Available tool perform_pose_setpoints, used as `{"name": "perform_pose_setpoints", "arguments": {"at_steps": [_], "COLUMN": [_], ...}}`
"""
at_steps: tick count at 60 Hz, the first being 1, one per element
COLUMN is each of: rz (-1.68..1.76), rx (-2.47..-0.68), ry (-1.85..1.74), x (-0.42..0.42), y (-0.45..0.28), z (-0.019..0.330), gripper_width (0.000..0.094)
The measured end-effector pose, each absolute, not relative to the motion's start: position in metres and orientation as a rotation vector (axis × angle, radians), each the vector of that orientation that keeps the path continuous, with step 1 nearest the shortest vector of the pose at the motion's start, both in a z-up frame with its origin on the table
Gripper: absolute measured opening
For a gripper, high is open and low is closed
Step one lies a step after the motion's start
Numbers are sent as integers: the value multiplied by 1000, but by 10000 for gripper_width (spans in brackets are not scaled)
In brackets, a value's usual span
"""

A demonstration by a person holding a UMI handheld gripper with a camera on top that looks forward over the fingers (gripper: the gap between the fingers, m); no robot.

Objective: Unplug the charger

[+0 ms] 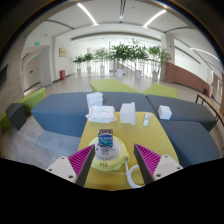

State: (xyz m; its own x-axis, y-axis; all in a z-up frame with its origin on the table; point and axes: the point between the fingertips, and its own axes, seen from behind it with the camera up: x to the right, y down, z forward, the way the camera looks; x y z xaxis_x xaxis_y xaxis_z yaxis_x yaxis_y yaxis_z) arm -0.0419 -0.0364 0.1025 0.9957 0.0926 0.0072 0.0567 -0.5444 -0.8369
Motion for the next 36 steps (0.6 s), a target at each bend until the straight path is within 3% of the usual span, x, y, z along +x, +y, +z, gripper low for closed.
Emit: {"name": "perform_pose_setpoints", "arguments": {"at_steps": [11, 16, 22, 23, 24, 25, 36], "rz": [110, 90, 138, 129, 128, 145, 185], "rx": [-2154, -2149, -2154, -2144, -2141, -2135, -2095], "ry": [-136, -197, -231, -226, -230, -233, -229], "x": [-56, -66, -83, -81, -82, -85, -87], "y": [35, 52, 66, 70, 71, 71, 71], "z": [57, 45, 26, 27, 27, 28, 32], "gripper_width": [793, 729, 599, 543, 422, 396, 243]}}
